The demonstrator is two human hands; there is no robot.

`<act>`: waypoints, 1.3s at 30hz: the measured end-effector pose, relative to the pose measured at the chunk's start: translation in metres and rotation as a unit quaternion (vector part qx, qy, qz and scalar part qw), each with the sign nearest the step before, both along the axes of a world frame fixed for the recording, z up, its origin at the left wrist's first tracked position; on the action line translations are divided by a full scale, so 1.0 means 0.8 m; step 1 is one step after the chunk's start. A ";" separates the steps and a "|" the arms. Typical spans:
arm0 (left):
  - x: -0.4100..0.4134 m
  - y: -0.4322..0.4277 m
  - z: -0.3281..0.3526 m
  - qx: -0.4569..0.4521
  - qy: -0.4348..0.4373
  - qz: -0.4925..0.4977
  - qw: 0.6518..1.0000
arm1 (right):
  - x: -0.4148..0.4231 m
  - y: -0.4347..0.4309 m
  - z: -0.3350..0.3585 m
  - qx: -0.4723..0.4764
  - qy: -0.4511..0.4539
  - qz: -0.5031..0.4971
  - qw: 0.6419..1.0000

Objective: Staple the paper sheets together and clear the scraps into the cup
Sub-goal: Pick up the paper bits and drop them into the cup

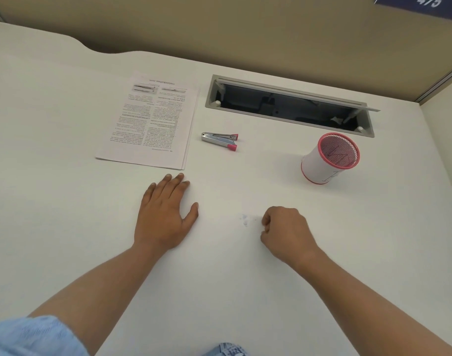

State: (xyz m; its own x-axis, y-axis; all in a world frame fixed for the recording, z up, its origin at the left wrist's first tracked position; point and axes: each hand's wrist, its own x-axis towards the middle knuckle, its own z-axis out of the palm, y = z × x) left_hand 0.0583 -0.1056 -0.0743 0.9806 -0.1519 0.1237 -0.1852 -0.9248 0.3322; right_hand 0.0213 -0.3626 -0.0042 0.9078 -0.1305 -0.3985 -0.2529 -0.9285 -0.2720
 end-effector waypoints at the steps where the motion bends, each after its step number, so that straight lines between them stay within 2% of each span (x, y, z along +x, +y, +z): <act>1: 0.000 0.000 0.000 0.000 0.000 0.000 1.000 | 0.002 0.009 -0.001 0.016 -0.008 0.003 1.000; 7: 0.000 0.000 0.001 -0.002 0.006 0.001 1.000 | 0.026 0.018 0.002 0.175 -0.048 -0.081 0.980; 9: 0.000 0.000 0.001 -0.003 0.005 0.002 1.000 | 0.027 0.002 0.004 0.196 -0.082 -0.105 0.972; 13: 0.000 0.000 0.001 -0.004 0.006 0.001 1.000 | 0.015 -0.019 -0.002 0.131 -0.113 -0.073 0.982; 17: 0.000 -0.001 0.002 -0.003 0.004 0.002 1.000 | 0.002 -0.001 -0.017 0.080 -0.126 0.043 0.988; 19: 0.000 -0.001 0.002 -0.006 0.003 0.002 1.000 | -0.003 0.011 -0.022 0.068 -0.127 0.102 0.984; 24: 0.000 -0.001 0.002 -0.002 0.005 0.003 1.000 | 0.003 0.018 -0.026 0.059 -0.174 0.179 0.967; 28: 0.000 0.000 0.001 -0.001 0.010 0.002 1.000 | 0.006 0.004 -0.025 0.071 -0.161 0.273 0.946; 31: 0.000 0.000 0.001 -0.003 0.007 0.003 1.000 | 0.006 -0.014 -0.018 0.079 -0.155 0.278 0.945; 36: 0.000 0.000 0.000 0.001 0.002 0.002 1.000 | 0.019 -0.026 -0.012 0.104 -0.182 0.159 0.965; 39: 0.000 0.000 -0.001 0.002 0.004 0.001 1.000 | 0.016 -0.016 -0.013 0.107 -0.181 0.209 0.955</act>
State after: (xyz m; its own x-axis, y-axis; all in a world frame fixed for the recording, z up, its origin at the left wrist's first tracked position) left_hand 0.0586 -0.1055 -0.0749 0.9819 -0.1503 0.1154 -0.1806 -0.9264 0.3304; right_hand 0.0342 -0.3752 -0.0145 0.9462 0.3226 -0.0264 0.2739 -0.8414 -0.4658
